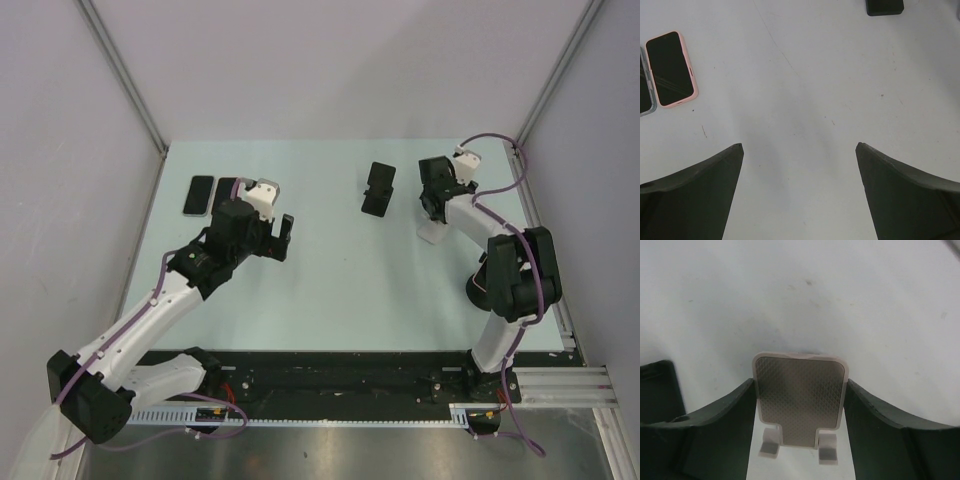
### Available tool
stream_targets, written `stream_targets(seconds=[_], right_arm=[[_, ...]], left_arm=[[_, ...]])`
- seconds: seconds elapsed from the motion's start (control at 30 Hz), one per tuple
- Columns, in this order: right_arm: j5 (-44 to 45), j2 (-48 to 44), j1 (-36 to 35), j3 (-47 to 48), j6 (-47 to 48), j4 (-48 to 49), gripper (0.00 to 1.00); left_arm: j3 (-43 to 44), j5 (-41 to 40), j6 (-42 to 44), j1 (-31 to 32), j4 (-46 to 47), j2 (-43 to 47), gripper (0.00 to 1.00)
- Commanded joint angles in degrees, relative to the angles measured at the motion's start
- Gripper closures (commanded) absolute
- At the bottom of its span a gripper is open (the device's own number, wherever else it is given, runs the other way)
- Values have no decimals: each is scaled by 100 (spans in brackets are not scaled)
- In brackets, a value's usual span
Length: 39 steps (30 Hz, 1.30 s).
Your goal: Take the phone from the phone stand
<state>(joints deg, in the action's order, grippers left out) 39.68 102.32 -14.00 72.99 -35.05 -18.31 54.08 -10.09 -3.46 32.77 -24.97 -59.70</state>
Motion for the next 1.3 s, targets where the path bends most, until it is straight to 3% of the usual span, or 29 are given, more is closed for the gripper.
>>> stream_targets(seconds=[0.0, 0.33, 0.7, 0.8, 0.9, 1.1, 1.27], right_arm=[[-908, 112, -120, -92, 1007, 2012, 70], [-2726, 789, -156, -101, 2230, 4394, 69], [-4732, 1132, -77, -22, 2801, 5047, 71], [-4637, 1106, -77, -13, 2872, 5004, 71], [-3805, 1062, -94, -4, 2995, 4811, 71], [-2977, 974, -138, -22, 3048, 4635, 70], [-2879, 982, -182, -4, 3004, 4626, 70]], left_arm=[[-47, 33, 30, -8, 133, -33, 0], [-56, -64, 74, -8, 133, -164, 0], [-65, -99, 92, -8, 133, -261, 0], [-65, -107, 92, -8, 133, -270, 0], [-65, -134, 92, -8, 133, -261, 0], [-65, -125, 100, -8, 133, -253, 0], [-65, -116, 100, -8, 133, -279, 0]])
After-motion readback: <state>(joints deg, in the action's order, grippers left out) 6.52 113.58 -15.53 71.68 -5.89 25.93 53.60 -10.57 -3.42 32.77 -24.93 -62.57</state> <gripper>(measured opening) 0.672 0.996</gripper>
